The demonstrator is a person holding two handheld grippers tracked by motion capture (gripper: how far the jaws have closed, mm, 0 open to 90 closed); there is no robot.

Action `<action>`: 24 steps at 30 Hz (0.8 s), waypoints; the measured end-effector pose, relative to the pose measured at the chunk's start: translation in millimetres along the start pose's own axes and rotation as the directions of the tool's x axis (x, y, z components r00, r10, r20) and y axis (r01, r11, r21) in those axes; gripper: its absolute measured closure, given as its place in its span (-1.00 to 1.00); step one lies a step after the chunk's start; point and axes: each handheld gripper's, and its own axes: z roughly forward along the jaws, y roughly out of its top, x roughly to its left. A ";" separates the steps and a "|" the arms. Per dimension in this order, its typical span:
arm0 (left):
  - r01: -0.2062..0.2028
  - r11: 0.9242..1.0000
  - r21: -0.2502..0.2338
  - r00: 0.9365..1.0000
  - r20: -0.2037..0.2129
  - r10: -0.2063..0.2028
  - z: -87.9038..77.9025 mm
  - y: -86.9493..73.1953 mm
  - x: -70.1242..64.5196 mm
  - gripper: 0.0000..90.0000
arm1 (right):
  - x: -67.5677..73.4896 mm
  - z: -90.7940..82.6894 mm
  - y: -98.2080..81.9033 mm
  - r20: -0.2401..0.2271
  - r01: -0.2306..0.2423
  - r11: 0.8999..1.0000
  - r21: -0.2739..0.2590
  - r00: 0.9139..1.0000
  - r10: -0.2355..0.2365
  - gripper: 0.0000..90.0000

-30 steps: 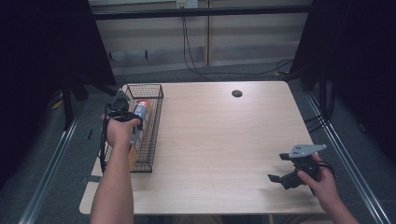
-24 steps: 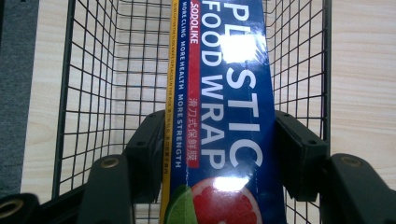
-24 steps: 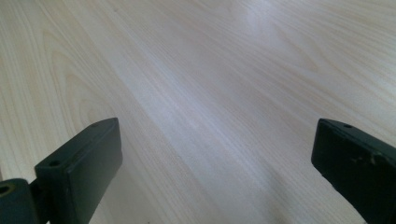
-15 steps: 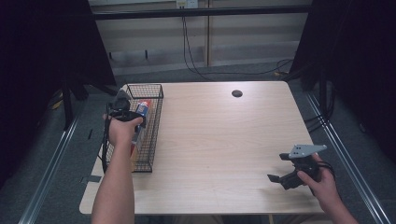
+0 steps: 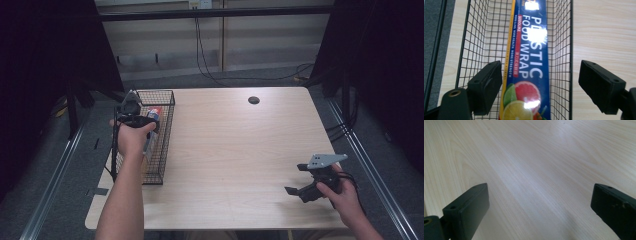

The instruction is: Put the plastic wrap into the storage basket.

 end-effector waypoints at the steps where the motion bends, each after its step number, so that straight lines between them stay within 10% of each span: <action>1: -0.008 1.000 0.003 1.000 0.006 0.008 -1.8 -0.3 -0.9 -0.58 | 0.0 0.0 0.0 0.000 0.000 1.000 0.000 1.000 0.000 -0.96; 24: -0.087 0.994 -0.062 0.987 0.131 0.094 -19.6 -11.0 -32.6 -0.67 | 2.2 1.3 1.3 -0.006 0.003 1.000 0.002 1.000 -0.003 -0.96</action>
